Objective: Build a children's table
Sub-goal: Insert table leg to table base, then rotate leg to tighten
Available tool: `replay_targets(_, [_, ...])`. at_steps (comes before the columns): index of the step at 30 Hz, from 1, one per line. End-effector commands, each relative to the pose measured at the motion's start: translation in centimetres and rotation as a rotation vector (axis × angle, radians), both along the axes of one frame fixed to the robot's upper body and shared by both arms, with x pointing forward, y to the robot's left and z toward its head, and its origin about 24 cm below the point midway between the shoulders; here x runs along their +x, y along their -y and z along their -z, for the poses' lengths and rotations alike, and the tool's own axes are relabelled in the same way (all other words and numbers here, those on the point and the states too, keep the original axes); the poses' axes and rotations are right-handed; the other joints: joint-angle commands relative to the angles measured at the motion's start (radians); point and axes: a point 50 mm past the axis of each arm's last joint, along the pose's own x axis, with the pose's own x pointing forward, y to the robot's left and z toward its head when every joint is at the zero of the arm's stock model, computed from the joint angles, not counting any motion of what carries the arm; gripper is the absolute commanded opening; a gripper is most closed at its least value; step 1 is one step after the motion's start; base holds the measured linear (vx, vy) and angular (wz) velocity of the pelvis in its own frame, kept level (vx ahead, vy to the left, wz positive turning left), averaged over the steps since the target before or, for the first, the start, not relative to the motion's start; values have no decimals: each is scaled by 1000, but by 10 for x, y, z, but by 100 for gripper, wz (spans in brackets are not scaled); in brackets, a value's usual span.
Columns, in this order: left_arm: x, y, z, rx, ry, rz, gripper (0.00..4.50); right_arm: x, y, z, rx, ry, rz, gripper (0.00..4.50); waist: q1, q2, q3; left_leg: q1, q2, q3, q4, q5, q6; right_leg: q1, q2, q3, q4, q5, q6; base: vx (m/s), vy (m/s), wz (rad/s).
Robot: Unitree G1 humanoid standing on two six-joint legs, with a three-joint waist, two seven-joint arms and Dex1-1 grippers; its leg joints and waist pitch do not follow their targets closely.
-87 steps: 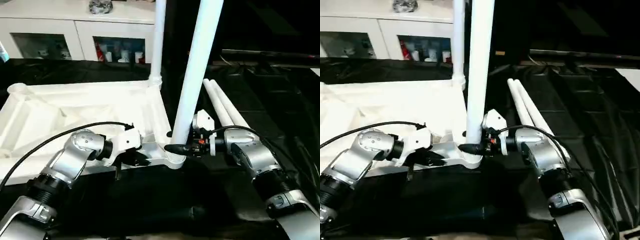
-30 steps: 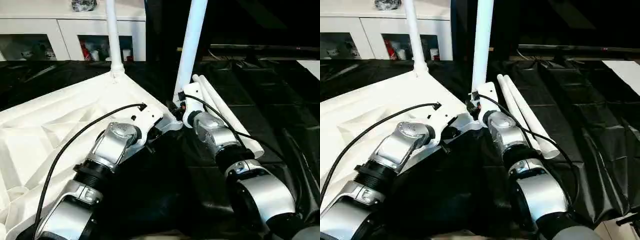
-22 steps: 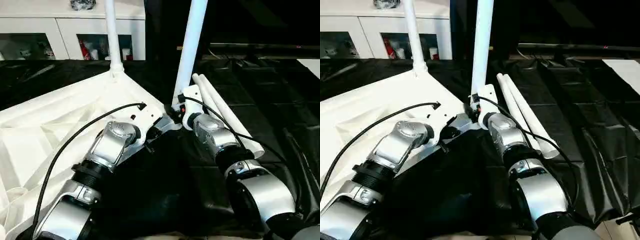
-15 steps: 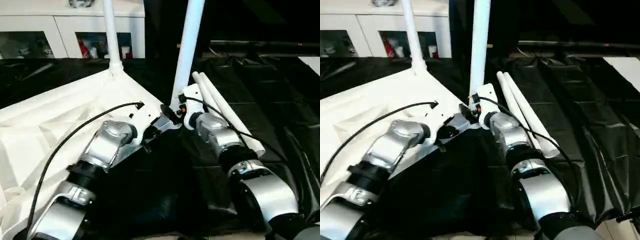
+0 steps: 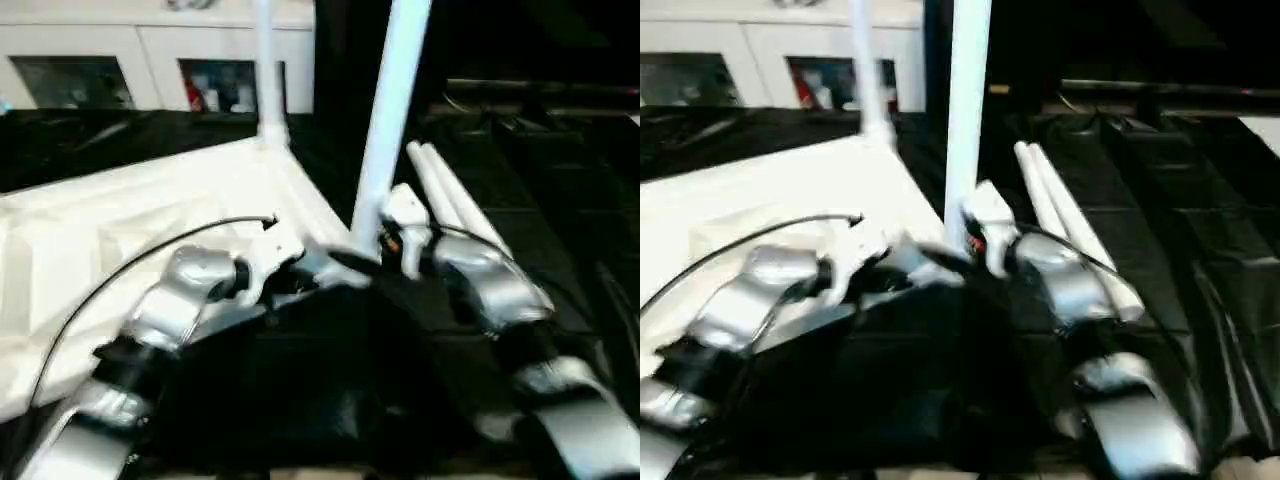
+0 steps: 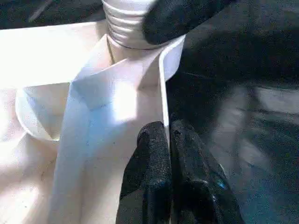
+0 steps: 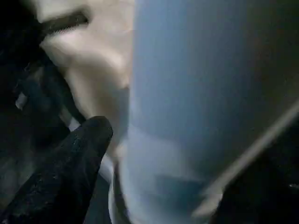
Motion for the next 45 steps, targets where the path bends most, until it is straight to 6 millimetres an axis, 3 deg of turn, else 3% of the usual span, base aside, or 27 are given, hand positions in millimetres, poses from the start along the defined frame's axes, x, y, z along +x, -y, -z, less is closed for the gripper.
replay_targets(1, [-3, 17, -25, -88, 98, 149, 0, -8, -2, -5, -6, -10, -87, 396, -2, 10, -76, 27, 40, -13, -56, -203, 39, 58, -60, 48, -62, -88, -235, 0, 0, 0])
replay_targets(5, [-6, 13, -24, -88, 85, 178, 0, -15, 2, -3, -34, -30, -121, 396, -1, 9, -75, 26, 40, -16, -57, -217, 26, 59, -61, 47, -65, -131, -217, 0, 0, 0])
replay_targets(14, [-15, 4, -21, -88, 55, 239, 0, -28, 7, -4, -34, -71, -162, 396, -1, 10, -76, 26, 40, -16, -56, -216, 21, 56, -61, 47, -62, -122, -224, 0, 0, 0])
replay_targets(15, [-16, 3, -19, -81, 52, 240, 0, -28, 6, -3, -33, -71, -162, 363, -1, 10, -75, 27, 40, -17, -56, -224, 18, 56, -61, 46, -63, -135, -220, 0, 0, 0])
replay_targets(18, [-17, 3, -18, -75, 51, 241, 0, -29, 6, -3, -33, -71, -161, 356, -3, 10, -76, 28, 39, -16, -55, -226, 13, 56, -61, 47, -64, -137, -218, 0, 0, 0])
replay_targets(21, [-17, 1, -15, -62, 51, 239, 0, -30, 4, -1, -31, -73, -158, 319, -2, 10, -77, 26, 39, -17, -55, -219, 13, 58, -61, 47, -62, -133, -215, 0, 0, 0])
replay_targets(22, [-17, 1, -14, -60, 51, 237, 0, -31, 3, 0, -29, -76, -160, 319, -3, 4, -77, 26, 39, -16, -55, -216, 16, 58, -60, 47, -62, -129, -215, 0, 0, 0])
replay_targets(25, [-17, 0, -14, -56, 51, 238, 0, -31, 1, 0, -25, -78, -162, 287, -2, 7, -77, 26, 38, -16, -52, -207, 19, 57, -61, 47, -61, -125, -218, 0, 0, 0])
replay_targets(31, [-18, 0, -13, -56, 50, 232, 0, -33, -3, 6, -7, -93, -150, 277, -2, 4, -76, 26, 39, -16, -53, -214, 15, 57, -62, 47, -62, -148, -213, 0, 0, 0])
replay_targets(37, [-12, 8, -9, -82, 53, 109, 0, -27, -13, 25, 72, -131, 36, 276, -12, 5, -74, 26, 38, -18, -55, -235, -4, 54, -64, 48, -63, -184, -207, 0, 0, 0])
replay_targets(39, [-9, 14, -8, -99, 52, 50, 0, -24, -19, 32, 88, -142, 121, 275, -22, 4, -71, 27, 37, -20, -58, -267, -19, 51, -66, 48, -71, -244, -198, 0, 0, 0])
replay_targets(41, [-1, 25, -5, -108, 59, -61, 0, -17, -34, 43, 117, -169, 267, 275, -30, 1, -71, 22, 35, -23, -60, -266, -26, 56, -66, 48, -71, -264, -184, 0, 0, 0])
replay_targets(44, [8, 35, -2, -90, 65, -171, 0, -12, -54, 49, 128, -184, 365, 275, -45, 2, -68, 27, 32, -23, -58, -293, -37, 47, -67, 48, -81, -330, -172, 0, 0, 0])
replay_targets(45, [12, 39, -1, -84, 62, -219, 0, -9, -63, 51, 118, -178, 395, 275, -46, 3, -68, 34, 31, -24, -57, -314, -36, 45, -66, 46, -88, -362, -165, 0, 0, 0])
